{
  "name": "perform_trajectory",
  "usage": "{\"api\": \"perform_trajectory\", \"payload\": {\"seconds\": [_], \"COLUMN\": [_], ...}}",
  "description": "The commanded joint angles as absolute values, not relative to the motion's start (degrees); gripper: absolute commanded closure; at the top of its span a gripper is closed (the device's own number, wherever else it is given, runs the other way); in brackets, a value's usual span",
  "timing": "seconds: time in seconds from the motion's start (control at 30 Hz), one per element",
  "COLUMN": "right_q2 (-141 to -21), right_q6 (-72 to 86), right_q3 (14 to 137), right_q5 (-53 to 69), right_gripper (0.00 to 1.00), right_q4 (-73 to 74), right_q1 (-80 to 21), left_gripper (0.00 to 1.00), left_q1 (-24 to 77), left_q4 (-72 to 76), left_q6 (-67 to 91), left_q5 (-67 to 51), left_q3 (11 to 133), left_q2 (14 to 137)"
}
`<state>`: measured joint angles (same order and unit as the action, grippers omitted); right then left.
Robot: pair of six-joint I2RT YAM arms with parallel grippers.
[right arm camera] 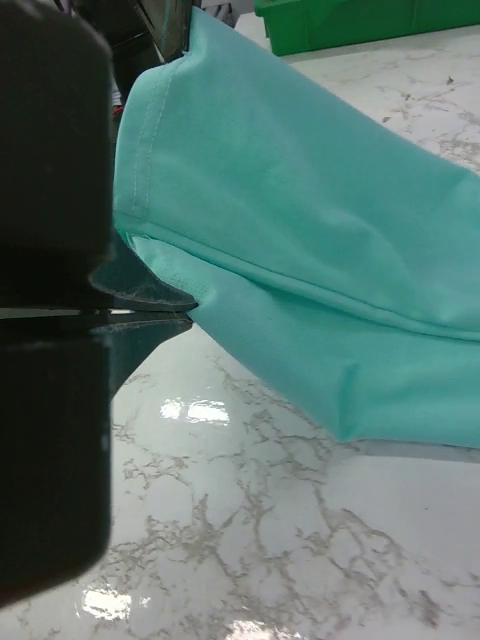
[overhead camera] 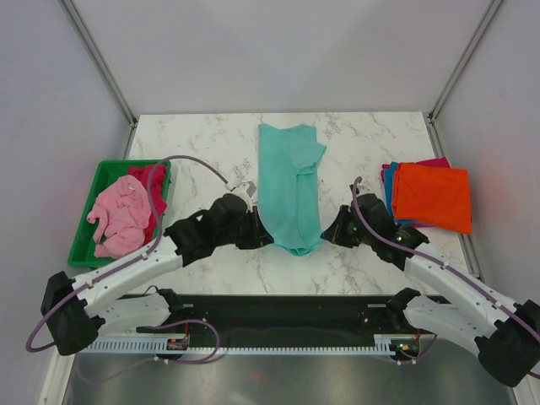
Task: Fold and stack the t-shirts
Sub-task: Fold the tshirt
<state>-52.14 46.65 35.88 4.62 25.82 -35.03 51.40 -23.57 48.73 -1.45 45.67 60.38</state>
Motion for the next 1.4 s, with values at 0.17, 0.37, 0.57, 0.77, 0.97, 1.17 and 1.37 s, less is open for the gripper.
{"api": "perform_trajectory", "payload": {"seconds": [0.17,0.37,0.57,0.77,0.97,1.17,1.37], "right_q2": [-69.8,-82.1,-91.2,-99.4,-105.1,-110.6,-114.4], "right_q6": [36.9,32.3,29.2,27.8,26.7,26.6,26.0], "right_q3": [54.7,65.3,73.9,79.7,84.5,91.0,97.0], "right_q5": [-3.8,-4.4,-2.8,-0.1,1.8,3.3,3.8], "right_gripper": [1.00,1.00,1.00,1.00,1.00,1.00,1.00], "right_q4": [26.6,26.5,26.1,25.3,24.2,24.3,24.3], "right_q1": [-34.3,-30.5,-26.3,-23.2,-21.8,-20.2,-18.9], "left_gripper": [0.98,0.98,0.98,0.98,0.98,0.98,0.98], "left_q1": [39.8,32.6,28.6,25.6,23.0,21.6,20.9], "left_q4": [-32.2,-32.3,-32.8,-33.0,-35.1,-35.6,-35.6], "left_q6": [38.2,32.4,28.0,24.4,22.4,20.4,18.9], "left_q5": [-3.6,-6.8,-9.0,-11.6,-11.7,-13.3,-14.6], "left_q3": [58.0,67.3,77.0,87.4,96.7,104.2,110.1], "left_q2": [72.6,83.3,95.0,105.4,112.4,118.3,122.2]}}
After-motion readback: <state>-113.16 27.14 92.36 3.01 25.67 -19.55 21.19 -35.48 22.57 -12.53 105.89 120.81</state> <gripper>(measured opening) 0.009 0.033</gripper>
